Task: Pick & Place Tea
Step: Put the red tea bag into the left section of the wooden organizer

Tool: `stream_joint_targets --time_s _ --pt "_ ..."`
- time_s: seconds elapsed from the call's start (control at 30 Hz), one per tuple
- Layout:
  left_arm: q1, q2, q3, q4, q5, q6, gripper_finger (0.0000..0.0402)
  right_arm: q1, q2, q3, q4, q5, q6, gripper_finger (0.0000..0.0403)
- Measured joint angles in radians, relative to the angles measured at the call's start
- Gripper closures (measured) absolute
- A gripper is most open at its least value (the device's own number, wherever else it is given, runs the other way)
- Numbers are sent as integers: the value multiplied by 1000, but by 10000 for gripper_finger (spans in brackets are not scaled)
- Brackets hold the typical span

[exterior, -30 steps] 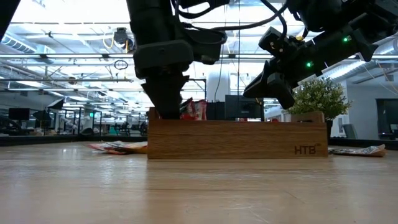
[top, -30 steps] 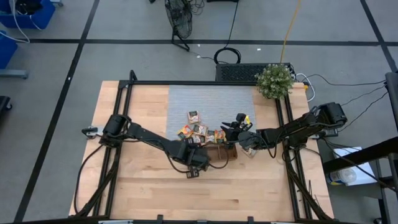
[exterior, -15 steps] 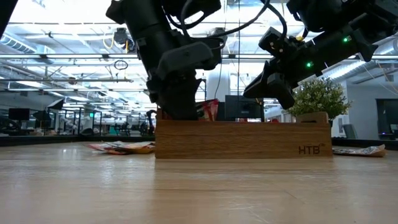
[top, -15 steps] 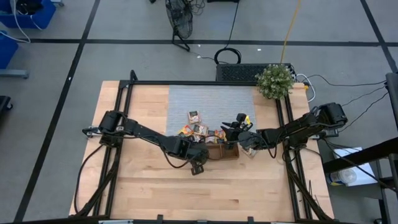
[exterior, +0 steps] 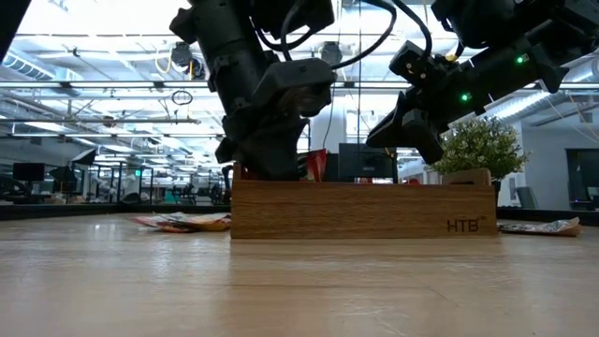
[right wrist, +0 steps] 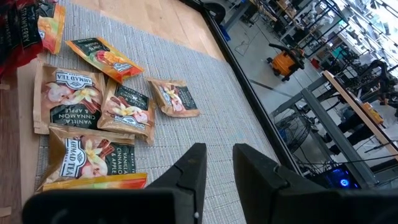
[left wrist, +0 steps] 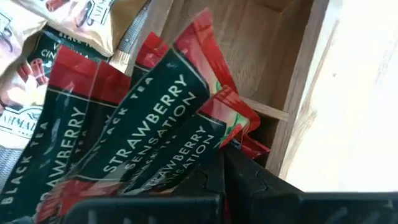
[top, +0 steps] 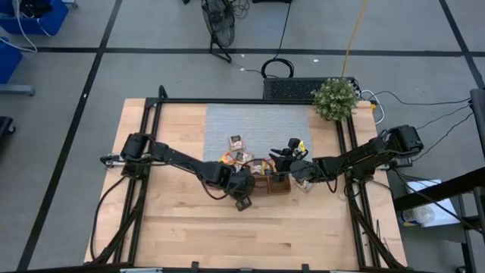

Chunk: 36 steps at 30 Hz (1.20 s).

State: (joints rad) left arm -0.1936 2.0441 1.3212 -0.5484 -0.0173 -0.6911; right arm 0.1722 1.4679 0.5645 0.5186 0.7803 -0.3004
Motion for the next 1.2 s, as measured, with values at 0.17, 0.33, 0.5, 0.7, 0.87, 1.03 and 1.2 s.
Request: stream_joint_targets --time_s 0.17,0.33,0.5,0.7,0.87,1.03,1.2 --pt "1 -14 -3 17 -1 52 397 0 0 0 0 0 0 332" --pt "-24 -96 -16 27 -20 81 397 0 0 0 0 0 -1 332" --pt "-64 -190 -13 -6 -111 79 397 0 0 0 1 -1 -2 332" --pt "-76 -217 -14 -45 -186 68 396 0 0 0 -1 -1 -1 332" --pt "-76 -219 -14 -34 -156 58 396 0 0 0 0 0 -1 332" --pt "-80 -219 -11 136 -70 97 396 0 0 0 0 0 -2 332" --pt "-81 -188 -11 64 -50 60 396 0 0 0 0 0 -2 332"
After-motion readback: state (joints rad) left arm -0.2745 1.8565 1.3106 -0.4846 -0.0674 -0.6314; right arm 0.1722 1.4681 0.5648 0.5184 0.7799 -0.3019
